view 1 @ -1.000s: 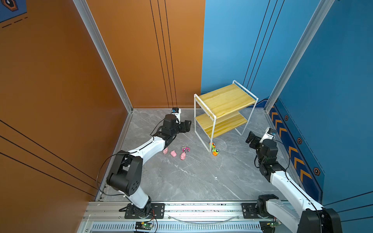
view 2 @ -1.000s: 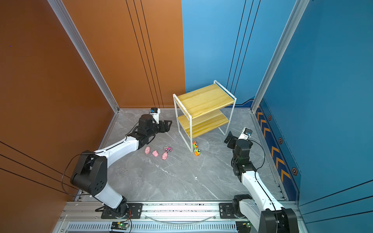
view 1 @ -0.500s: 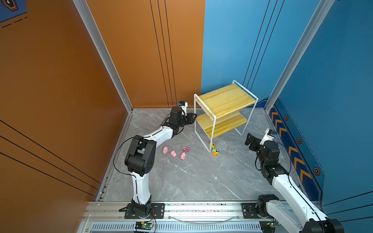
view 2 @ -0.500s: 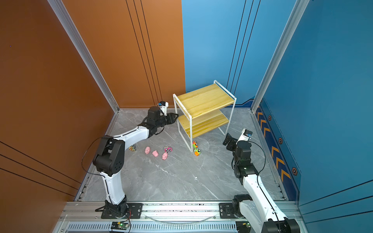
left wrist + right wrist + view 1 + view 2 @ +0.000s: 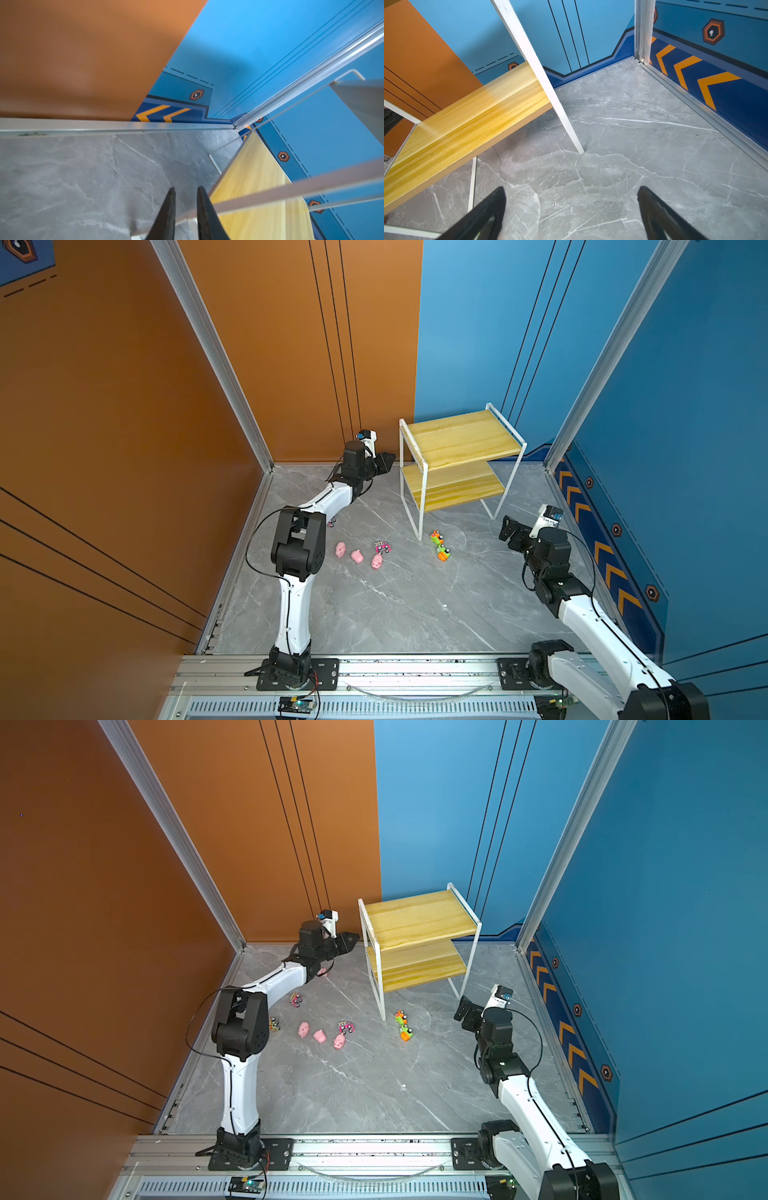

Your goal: Place and organize the plastic toys onto the shelf

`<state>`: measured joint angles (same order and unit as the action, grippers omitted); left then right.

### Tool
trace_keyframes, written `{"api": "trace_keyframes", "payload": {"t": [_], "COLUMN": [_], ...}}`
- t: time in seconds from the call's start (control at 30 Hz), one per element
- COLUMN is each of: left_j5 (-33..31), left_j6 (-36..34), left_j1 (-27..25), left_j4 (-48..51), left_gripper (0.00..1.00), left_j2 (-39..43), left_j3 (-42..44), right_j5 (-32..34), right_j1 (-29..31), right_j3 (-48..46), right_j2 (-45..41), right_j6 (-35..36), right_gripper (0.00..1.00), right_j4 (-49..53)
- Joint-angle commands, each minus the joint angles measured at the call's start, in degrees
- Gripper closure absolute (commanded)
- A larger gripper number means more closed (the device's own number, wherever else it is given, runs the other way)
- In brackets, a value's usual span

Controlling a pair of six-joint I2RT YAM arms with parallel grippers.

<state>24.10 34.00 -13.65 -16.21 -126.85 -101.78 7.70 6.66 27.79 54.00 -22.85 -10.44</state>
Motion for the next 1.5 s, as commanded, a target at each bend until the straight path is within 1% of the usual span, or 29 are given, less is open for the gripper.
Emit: {"api": "trace_keyframes", "payload": {"t": [0.0,0.1,0.17,0.27,0.37,0.43,0.57,0.67,0.8,0.97,1.2,1.3,1.47], "left_j5": [0.43,1.05,1.24,0.33,-0.96,-1.79,-1.6,-1.08,-0.21,1.02,0.61,-1.11,-1.72], "left_j6": [1.1,2.65,2.88,1.56,-0.02,-1.7,-3.95,-6.48,-8.94,-8.36,-7.91,-8.42,-8.55], "left_j1": [1.27,1.61,1.52,1.83,2.48,2.41,1.33,-0.39,-2.21,-3.63,-4.1,-4.04,-3.15], "left_j4": [1.17,2.58,2.57,2.65,2.93,2.92,3.09,4.31,8.15,8.44,8.56,8.69,10.31], "left_gripper": [0.8,0.79,0.8,0.78,0.77,0.77,0.77,0.76,0.76,0.77,0.78,0.78,0.79], "left_j2": [-3.57,-5.9,-5.0,-0.56,5.17,8.99,14.06,15.41,13.84,10.93,6.79,5.21,1.65], "left_j3": [-6.0,-10.46,-10.21,-5.67,1.16,5.86,13.03,14.85,11.91,8.74,4.65,3.01,-1.89], "right_j5": [1.2,2.25,3.73,4.59,1.64,0.93,-4.66,-7.59,-10.62,-13.67,-14.93,-14.94,-15.42], "right_j1": [0.29,-0.38,-1.19,-5.14,-10.28,-12.78,-17.07,-18.69,-19.25,-18.79,-15.51,-14.1,-12.21], "right_j3": [2.88,5.79,7.88,10.08,12.32,14.75,20.44,25.18,30.92,35.12,35.49,35.23,34.58], "right_j2": [2.55,5.32,6.64,8.65,12.22,15.79,24.96,30.97,36.89,41.74,43.62,43.17,42.14], "right_j6": [0.87,0.23,-1.11,-5.11,-9.54,-11.62,-15.37,-16.26,-16.1,-16.03,-15.63,-14.73,-14.74], "right_gripper": [0.01,0.01,0.01,0.01,0.02,0.02,0.04,0.04,0.05,0.05,0.06,0.06,0.06], "right_j4": [0.38,1.12,3.08,5.44,6.2,6.85,6.21,6.0,6.56,7.15,6.73,7.29,7.48]}}
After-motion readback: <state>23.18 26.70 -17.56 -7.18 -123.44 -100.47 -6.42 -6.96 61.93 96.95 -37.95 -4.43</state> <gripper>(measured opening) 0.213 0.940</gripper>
